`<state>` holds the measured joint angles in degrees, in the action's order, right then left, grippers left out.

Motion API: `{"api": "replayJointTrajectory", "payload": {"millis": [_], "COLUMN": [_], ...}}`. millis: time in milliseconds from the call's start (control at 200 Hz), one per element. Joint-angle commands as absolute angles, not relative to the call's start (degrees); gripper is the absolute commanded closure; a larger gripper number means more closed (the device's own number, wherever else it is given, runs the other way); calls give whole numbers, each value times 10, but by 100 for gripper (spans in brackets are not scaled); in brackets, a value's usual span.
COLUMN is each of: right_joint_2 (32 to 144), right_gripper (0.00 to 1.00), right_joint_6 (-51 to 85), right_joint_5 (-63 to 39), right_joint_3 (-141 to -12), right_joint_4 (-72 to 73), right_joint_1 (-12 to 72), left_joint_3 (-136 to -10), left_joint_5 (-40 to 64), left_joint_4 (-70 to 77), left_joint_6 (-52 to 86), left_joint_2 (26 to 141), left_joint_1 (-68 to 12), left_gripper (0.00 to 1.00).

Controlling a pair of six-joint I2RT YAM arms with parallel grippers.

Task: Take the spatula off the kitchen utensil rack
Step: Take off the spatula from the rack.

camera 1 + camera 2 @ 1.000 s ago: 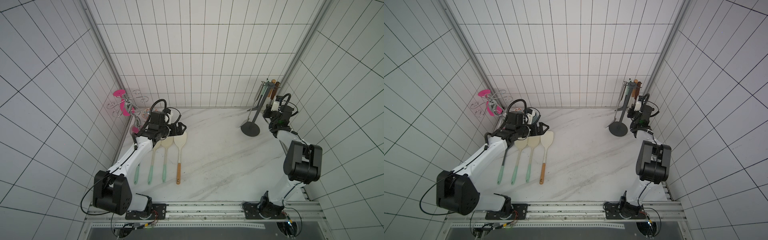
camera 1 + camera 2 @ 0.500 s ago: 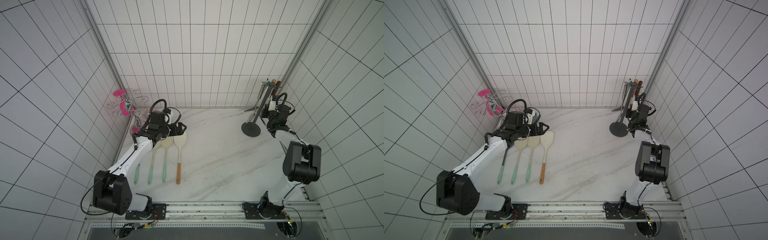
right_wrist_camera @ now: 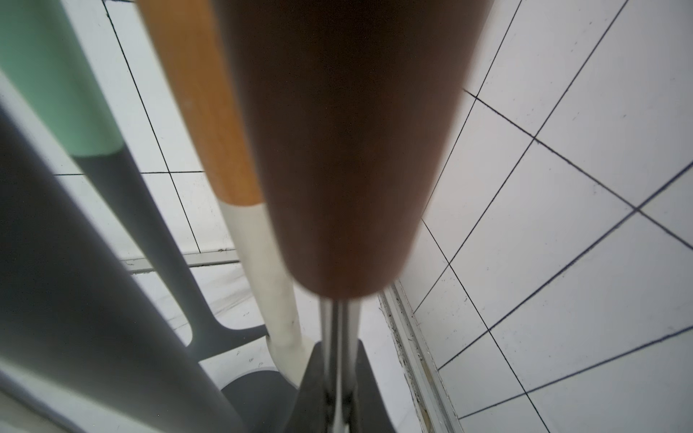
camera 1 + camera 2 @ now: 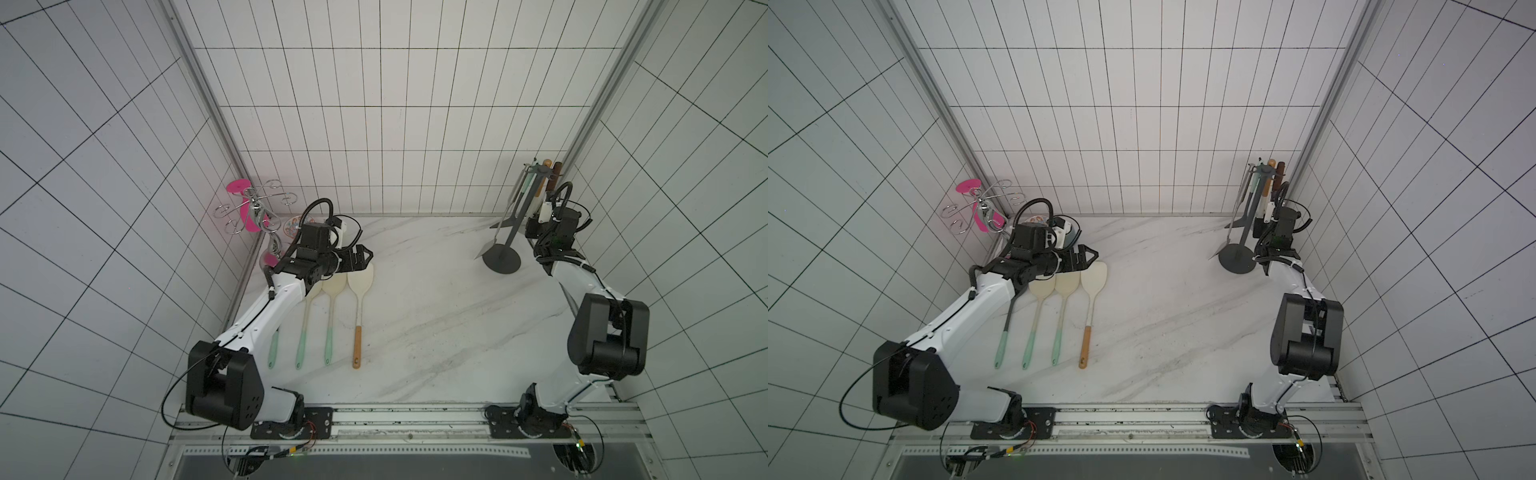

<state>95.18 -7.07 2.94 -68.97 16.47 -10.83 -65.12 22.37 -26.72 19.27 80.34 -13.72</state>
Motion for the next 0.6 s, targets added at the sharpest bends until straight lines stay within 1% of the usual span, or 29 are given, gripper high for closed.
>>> {"api": "replayJointTrajectory", "payload": {"millis": [0,60,290,445,595], "right_joint_2": [889,875,844,828,820], "right_gripper": [100,100,100,100,100], "right_joint_6": [-72,-68,-56,-54,-69], "right_joint_5": [40,41,95,126,117], "right_joint_3": [-694,-683,-695,-697,-709], "right_joint_4": [222,220,142,115,96], "right_joint_1": [-107,-106,-106,-106,-106], "left_joint_3": [-647,-647,-646,-646,-646], "left_joint_5": [228,227,231,229,229], "left_joint_4": [-251,-251,-249,-249,-249], "left_joint_6": [191,190,191,191,191], "left_joint_2": [804,803,802,801,802], "left_joint_1": [-135,-135,-135,-135,-135], "left_gripper": [2,2,2,2,2]}}
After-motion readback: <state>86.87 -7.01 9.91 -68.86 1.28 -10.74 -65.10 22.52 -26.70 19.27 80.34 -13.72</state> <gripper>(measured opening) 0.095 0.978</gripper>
